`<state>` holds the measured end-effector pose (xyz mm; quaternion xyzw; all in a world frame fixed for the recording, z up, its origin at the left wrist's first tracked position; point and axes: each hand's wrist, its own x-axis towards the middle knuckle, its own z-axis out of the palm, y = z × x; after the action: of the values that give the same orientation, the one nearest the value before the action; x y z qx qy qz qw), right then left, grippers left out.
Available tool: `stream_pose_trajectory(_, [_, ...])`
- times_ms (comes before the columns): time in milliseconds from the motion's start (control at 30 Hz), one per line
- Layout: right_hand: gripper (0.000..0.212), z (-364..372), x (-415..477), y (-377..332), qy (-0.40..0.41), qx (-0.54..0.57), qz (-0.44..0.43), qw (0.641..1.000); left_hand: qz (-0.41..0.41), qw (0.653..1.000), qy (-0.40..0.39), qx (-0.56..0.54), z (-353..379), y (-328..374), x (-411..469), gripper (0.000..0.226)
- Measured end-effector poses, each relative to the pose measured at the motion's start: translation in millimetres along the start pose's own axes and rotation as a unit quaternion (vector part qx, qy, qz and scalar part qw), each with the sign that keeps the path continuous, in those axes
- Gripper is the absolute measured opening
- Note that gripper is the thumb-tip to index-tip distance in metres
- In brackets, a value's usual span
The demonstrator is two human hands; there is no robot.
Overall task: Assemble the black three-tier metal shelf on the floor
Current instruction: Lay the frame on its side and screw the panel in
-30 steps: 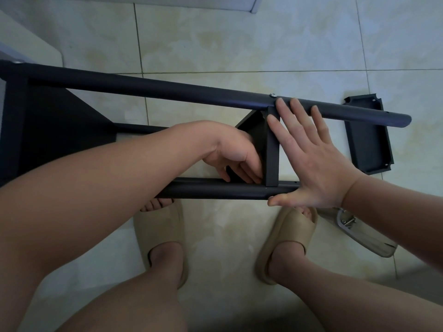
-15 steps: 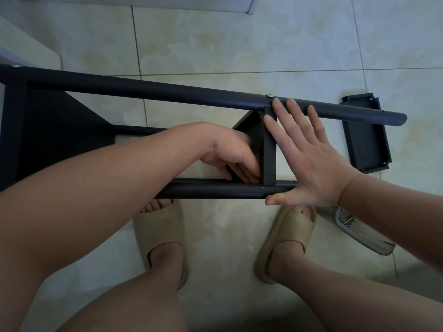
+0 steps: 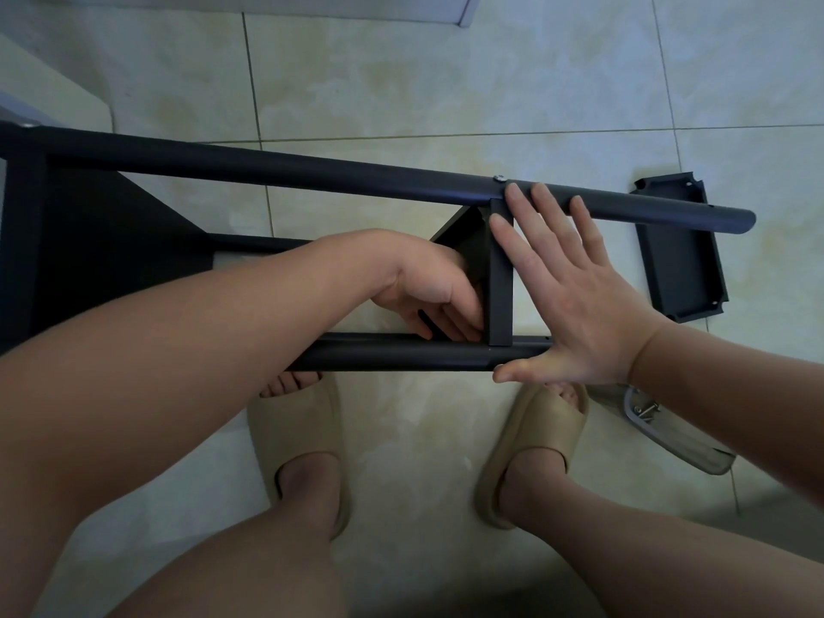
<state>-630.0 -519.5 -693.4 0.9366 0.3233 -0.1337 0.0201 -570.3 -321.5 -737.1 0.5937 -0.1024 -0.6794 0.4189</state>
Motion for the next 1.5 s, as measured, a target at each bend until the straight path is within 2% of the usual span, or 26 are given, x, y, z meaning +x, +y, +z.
stream_pose_trajectory(200, [0.131, 0.8, 0.0, 0.3, 0.000, -0.004, 0.000, 1.000, -0.004, 1.000, 0.010, -0.012, 1.2, 0.9, 0.1, 0.033])
stream_pose_trajectory(333, [0.131, 0.7, -0.1, -0.1, 0.002, -0.005, -0.001, 1.000, -0.001, 1.000, 0.012, -0.018, 0.8, 1.0, -0.1, 0.035])
stream_pose_trajectory(500, [0.130, -0.1, 0.2, -0.9, 0.005, -0.003, -0.003, 1.000, 0.015, 0.999, 0.008, -0.034, 0.7, -0.2, -0.8, 0.022])
stream_pose_trajectory(667, [0.129, -0.6, -0.3, -1.6, 0.004, -0.002, -0.003, 1.000, 0.023, 0.999, 0.010, -0.039, 1.3, -1.0, -1.5, 0.022])
stream_pose_trajectory(933, [0.130, 0.2, 0.6, -0.5, 0.001, 0.002, -0.001, 1.000, -0.033, 0.999, 0.022, 0.036, -1.6, 3.2, -2.6, 0.006])
stream_pose_trajectory(1133, [0.131, 0.1, 0.4, -0.3, 0.002, 0.003, -0.001, 1.000, -0.015, 0.999, 0.032, 0.003, -0.4, 2.9, 1.8, 0.020])
stream_pose_trajectory(1500, [0.131, 1.1, 0.4, 0.1, 0.003, 0.001, -0.002, 1.000, -0.006, 0.999, 0.036, -0.005, 1.5, 3.4, -0.1, 0.017])
